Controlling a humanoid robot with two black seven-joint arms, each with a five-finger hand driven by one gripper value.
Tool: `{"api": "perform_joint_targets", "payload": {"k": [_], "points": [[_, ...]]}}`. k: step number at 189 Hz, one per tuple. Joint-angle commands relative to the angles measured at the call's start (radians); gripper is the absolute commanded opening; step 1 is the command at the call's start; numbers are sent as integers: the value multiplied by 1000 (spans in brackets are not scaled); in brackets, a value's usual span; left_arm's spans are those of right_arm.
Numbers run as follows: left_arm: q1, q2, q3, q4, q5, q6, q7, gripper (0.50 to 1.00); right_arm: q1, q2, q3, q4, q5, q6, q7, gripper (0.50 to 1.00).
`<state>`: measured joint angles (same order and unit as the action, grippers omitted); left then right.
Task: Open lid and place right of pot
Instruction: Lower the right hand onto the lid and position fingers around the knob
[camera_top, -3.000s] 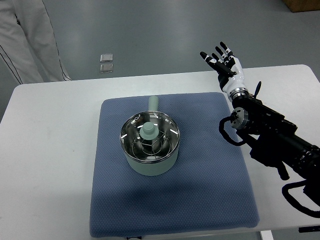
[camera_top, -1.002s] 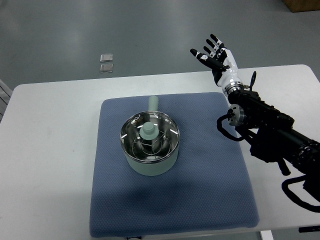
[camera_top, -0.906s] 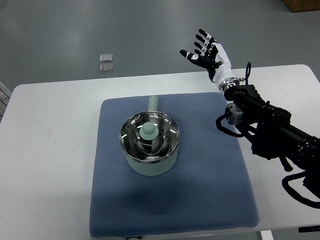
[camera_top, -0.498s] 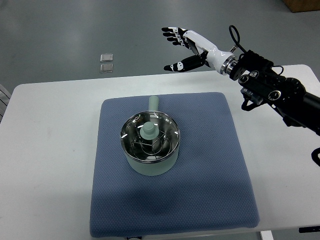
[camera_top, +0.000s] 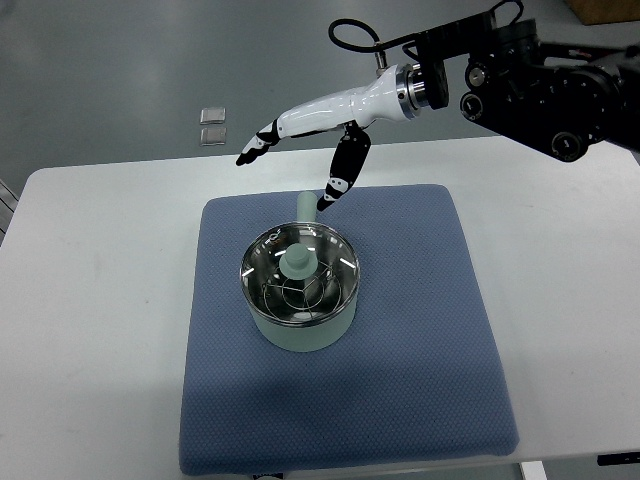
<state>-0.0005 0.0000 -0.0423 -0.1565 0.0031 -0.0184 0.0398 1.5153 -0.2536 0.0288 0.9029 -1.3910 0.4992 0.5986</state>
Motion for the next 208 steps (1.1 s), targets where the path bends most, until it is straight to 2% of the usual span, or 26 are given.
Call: {"api": "perform_joint_targets", "payload": {"k": [1,25,26,30,49,90,149,208], "points": [[0,0,-1,0,0,0,0,1000,49,7,-7,48,-121,15,12,930],[-1,0,-1,0,0,0,0,1000,68,17,-10,67,-186,16,12,928],[0,0,-1,0,0,0,0,1000,78,48,-26,74,-215,15,12,928],[0,0,-1,0,0,0,0,1000,82,63,-35,74,-223,15,12,928],[0,0,-1,0,0,0,0,1000,80,94,-70,74,-253,-1,12,928],[0,0,-1,0,0,0,0,1000,65,105,-124,73,-313,-47,12,926],[0,0,-1,0,0,0,0,1000,43,109,-139,70,-329,-88,12,897],[-1,0,-1,0,0,0,0,1000,23,92,-141,70,-322,-100,12,827]]}}
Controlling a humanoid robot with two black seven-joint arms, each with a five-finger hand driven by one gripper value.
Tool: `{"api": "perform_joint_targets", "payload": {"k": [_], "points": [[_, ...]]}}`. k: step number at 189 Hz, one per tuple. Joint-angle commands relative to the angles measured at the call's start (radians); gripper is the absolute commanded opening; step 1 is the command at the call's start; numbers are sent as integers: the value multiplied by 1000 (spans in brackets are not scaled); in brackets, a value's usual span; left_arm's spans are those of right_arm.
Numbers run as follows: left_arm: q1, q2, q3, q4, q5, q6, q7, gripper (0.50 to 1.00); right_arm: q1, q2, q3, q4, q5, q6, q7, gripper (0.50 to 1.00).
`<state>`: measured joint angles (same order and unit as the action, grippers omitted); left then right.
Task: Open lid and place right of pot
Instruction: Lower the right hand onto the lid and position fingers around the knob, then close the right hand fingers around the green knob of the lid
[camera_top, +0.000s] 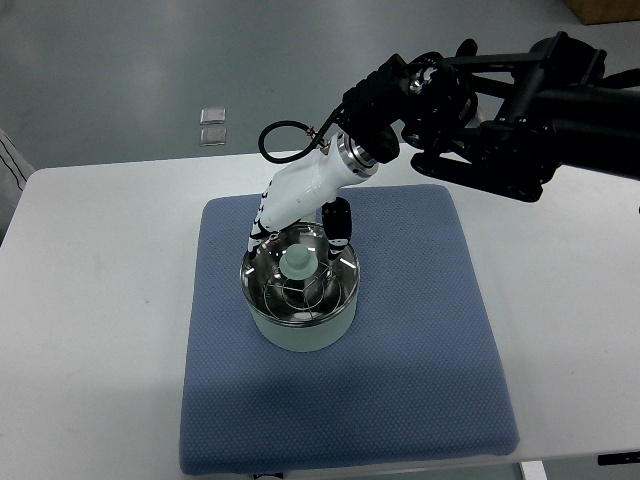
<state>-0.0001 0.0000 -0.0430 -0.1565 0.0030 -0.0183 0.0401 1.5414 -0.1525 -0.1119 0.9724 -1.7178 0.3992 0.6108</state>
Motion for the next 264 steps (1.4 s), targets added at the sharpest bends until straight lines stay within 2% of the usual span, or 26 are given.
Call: {"api": "perform_joint_targets", "payload": {"k": [1,45,121,205,235,264], "points": [[0,0,0,0,0,0,0,1000,-3,-10,0,0,6,0,0,825],[0,0,0,0,0,0,0,1000,-15,-18,0,0,1,-3,0,785],[0,0,0,0,0,0,0,1000,-47,-21,0,-4,-2,-71,0,770],[-1,0,-1,0,0,0,0,1000,-61,-30,9,-6,7,-77,0,762],[0,0,-1,0,0,0,0,1000,-69,-33,9,-6,9,-95,0,725],[-1,0,-1,0,0,0,0,1000,-75,-39,9,-6,7,-106,0,723]]}}
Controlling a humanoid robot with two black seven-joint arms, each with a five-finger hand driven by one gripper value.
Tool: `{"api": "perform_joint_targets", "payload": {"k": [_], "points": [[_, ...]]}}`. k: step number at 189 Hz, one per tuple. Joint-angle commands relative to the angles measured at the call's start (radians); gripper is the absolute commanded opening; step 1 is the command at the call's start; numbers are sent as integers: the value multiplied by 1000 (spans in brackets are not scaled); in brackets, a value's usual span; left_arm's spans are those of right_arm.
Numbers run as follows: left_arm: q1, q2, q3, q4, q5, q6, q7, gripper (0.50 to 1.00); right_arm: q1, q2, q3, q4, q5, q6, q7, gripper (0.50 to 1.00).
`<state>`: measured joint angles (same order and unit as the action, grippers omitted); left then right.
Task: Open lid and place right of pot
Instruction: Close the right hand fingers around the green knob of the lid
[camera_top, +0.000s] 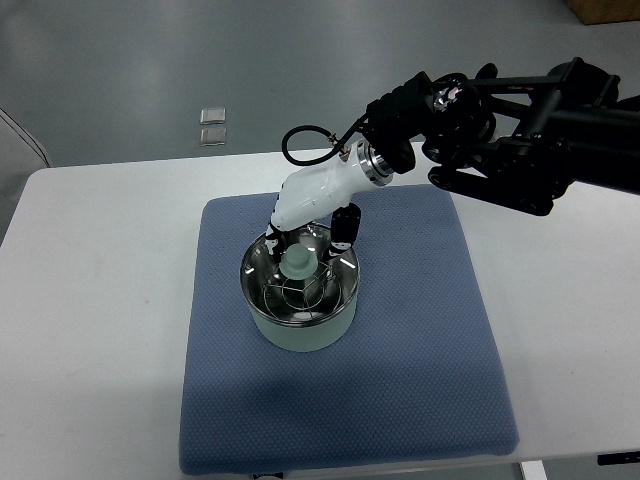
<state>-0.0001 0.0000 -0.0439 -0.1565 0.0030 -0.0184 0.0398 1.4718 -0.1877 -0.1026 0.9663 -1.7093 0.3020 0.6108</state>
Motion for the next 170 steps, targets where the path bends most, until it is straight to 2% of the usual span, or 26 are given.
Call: {"api": "perform_joint_targets", "payload": {"k": [1,99,170], "points": [[0,0,-1,0,0,0,0,1000,-5,-4,0,0,-1,-9,0,723],[0,0,-1,0,0,0,0,1000,-21,-13,0,2,0,-15,0,688],[0,0,-1,0,0,0,0,1000,-30,-9,-2,12,10,-6,0,721]]}}
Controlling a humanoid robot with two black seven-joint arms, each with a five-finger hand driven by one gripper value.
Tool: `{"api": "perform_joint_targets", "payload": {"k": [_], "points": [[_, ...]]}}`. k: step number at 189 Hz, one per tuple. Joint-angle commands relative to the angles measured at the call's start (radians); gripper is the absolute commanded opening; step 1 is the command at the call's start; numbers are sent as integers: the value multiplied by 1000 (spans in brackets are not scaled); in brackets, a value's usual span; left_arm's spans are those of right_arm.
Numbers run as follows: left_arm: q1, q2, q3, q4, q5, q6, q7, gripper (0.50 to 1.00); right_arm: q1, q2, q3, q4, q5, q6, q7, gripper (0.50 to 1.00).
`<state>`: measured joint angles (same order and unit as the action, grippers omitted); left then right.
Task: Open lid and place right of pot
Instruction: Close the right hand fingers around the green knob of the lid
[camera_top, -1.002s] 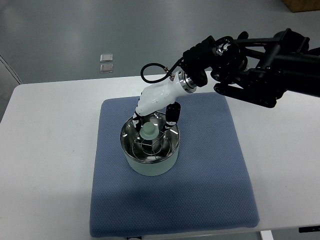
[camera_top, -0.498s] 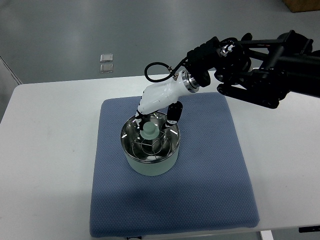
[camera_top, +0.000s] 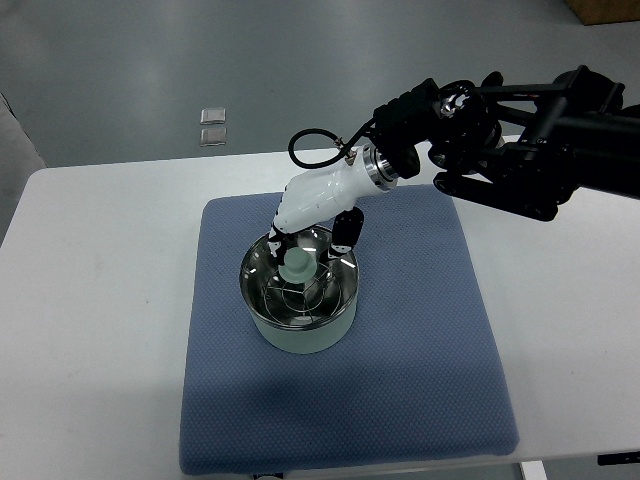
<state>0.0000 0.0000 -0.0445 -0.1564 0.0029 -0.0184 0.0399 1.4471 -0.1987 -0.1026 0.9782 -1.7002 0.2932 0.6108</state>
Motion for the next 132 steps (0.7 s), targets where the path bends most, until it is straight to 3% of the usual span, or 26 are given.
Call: {"api": "perform_joint_targets", "payload": {"k": [1,54,132], "points": [[0,0,0,0,0,0,0,1000,-5,2,-2,0,1,3,0,721],[0,0,0,0,0,0,0,1000,-7,5,1,0,2,3,0,785],[0,0,0,0,0,0,0,1000,-5,10,1,0,1,3,0,723]]}}
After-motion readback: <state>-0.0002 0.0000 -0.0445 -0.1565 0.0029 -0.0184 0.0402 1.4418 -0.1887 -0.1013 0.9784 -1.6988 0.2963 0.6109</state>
